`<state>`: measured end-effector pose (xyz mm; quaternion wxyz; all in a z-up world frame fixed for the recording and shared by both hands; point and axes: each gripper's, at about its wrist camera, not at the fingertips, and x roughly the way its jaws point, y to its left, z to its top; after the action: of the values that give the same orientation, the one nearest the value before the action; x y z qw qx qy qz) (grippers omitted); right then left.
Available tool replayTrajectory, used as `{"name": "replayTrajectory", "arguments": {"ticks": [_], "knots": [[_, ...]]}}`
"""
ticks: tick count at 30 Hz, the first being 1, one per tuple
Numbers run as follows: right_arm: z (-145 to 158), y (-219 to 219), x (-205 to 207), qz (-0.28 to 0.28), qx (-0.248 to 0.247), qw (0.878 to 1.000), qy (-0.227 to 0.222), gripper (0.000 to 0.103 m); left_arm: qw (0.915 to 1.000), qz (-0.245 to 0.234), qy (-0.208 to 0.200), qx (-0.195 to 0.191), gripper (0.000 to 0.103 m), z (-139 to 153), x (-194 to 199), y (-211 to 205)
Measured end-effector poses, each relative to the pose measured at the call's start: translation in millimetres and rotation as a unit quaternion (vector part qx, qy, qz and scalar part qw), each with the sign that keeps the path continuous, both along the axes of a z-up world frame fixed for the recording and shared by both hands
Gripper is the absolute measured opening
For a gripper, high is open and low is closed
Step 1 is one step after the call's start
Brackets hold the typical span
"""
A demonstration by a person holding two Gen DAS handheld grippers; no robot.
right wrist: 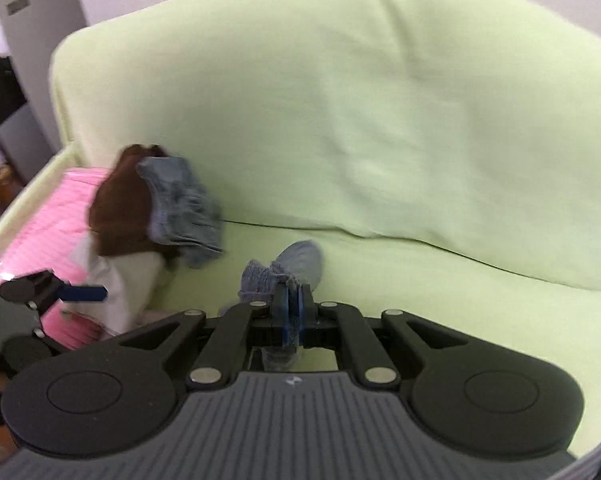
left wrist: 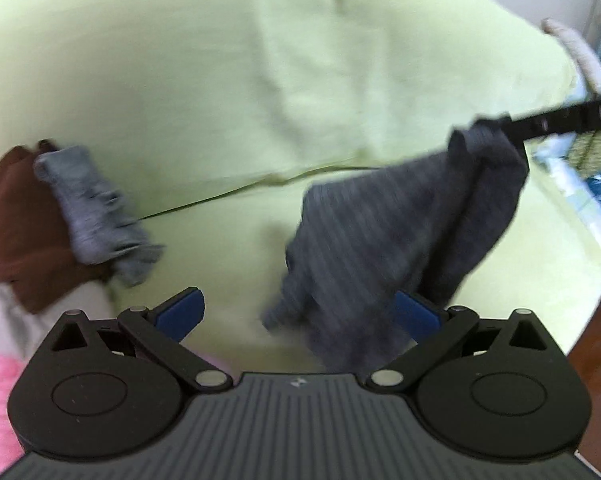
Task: Fold clothes
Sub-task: 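Carry the plaid shorts to the open sofa seat and drop them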
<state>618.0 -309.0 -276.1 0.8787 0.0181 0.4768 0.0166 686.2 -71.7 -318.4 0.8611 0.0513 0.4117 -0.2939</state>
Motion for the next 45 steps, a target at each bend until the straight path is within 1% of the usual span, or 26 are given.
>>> {"name": "replayTrajectory", "arguments": {"ticks": [5,7,9,11,14,15,17,18,21,22,23,25,27,28,30,31,33,37,38,40,42,43,45], "knots": [[6.9,-54.2,-43.3,-0.057,-0.042,0.997,0.009,0.003,0.9989,-0.044,-0.007,-0.011,0.102,-12.2,-12.9,-41.6],[-0.6,-75.1,-49.3,-0.07,-0.052,0.996,0.015,0.003,0.9985,-0.053,-0.009,-0.012,0.102,-19.2,-14.4,-54.6],[-5.0,-98.1,-60.1,-0.076,-0.058,0.995,0.018,0.003,0.9979,-0.062,-0.014,-0.01,0.102,-30.1,-19.3,-74.8],[-10.4,-120.1,-70.0,-0.07,-0.064,0.995,0.018,0.003,0.9981,-0.058,-0.018,-0.004,0.102,-37.1,-24.6,-90.5],[-23.4,-156.8,-80.8,-0.054,-0.059,0.997,0.02,0.003,0.9991,-0.036,-0.02,0.008,0.102,-46.9,-35.2,-116.6],[-27.9,-167.8,-82.0,-0.048,-0.055,0.997,0.021,0.003,0.9995,-0.021,-0.019,0.013,0.102,-51.7,-39.1,-128.6],[-43.0,-203.3,-81.9,-0.025,-0.036,0.999,0.016,0.003,0.9996,0.008,-0.018,0.021,0.102,-60.6,-48.2,-147.8],[-49.7,-219.9,-83.9,-0.015,-0.027,0.999,0.012,0.003,0.9991,0.029,-0.017,0.026,0.102,-67.2,-53.2,-162.0],[-69.5,-266.8,-88.5,0.014,-0.001,1.0,0.0,0.003,0.9969,0.07,-0.017,0.032,0.102,-86.8,-72.2,-200.1],[-74.3,-271.3,-84.4,0.018,0.002,1.0,0.0,0.003,0.9962,0.078,-0.02,0.034,0.102,-91.6,-78.9,-209.6],[-92.2,-289.4,-83.5,0.033,0.02,0.999,-0.002,0.003,0.9953,0.084,-0.028,0.039,0.102,-97.7,-87.5,-220.4],[-107.8,-311.0,-93.2,0.051,0.031,0.998,-0.005,0.003,0.9942,0.088,-0.041,0.046,0.102,-110.3,-99.5,-238.0],[-123.2,-329.5,-103.8,0.066,0.036,0.997,-0.016,0.003,0.9937,0.082,-0.061,0.045,0.102,-126.1,-108.5,-251.9],[-135.0,-333.3,-103.9,0.066,0.039,0.997,-0.023,0.003,0.9937,0.079,-0.068,0.041,0.102,-132.2,-110.5,-255.0],[-156.8,-342.6,-106.8,0.06,0.045,0.996,-0.038,0.003,0.9945,0.055,-0.087,0.017,0.102,-150.9,-115.6,-259.5],[-163.9,-343.4,-113.1,0.059,0.042,0.996,-0.049,0.003,0.9943,0.045,-0.096,0.013,0.102,-155.7,-116.3,-261.2],[-178.2,-345.2,-125.7,0.058,0.037,0.995,-0.07,0.003,0.991,0.016,-0.132,0.017,0.102,-170.0,-122.9,-266.3],[-202.6,-346.2,-147.8,0.056,0.028,0.992,-0.111,0.003,0.9838,-0.01,-0.179,0.005,0.102,-183.9,-135.9,-264.9],[-206.8,-337.6,-146.0,0.058,0.024,0.991,-0.121,0.003,0.9823,-0.013,-0.187,0.004,0.102,-186.1,-138.8,-263.8],[-205.0,-339.8,-160.0,0.06,0.01,0.988,-0.14,0.003,0.9794,-0.016,-0.201,0.013,0.102,-187.5,-147.9,-262.9],[-200.3,-344.5,-175.1,0.056,-0.003,0.986,-0.16,0.001,0.9768,-0.01,-0.212,0.025,0.102,-183.4,-158.5,-259.7],[-195.6,-350.4,-183.2,0.045,-0.004,0.985,-0.167,0.0,0.977,-0.006,-0.211,0.025,0.102,-179.8,-164.2,-259.2],[-181.1,-366.7,-201.3,0.012,-0.007,0.986,-0.169,0.0,0.9804,0.005,-0.195,0.024,0.102,-169.4,-177.9,-259.4]]}}
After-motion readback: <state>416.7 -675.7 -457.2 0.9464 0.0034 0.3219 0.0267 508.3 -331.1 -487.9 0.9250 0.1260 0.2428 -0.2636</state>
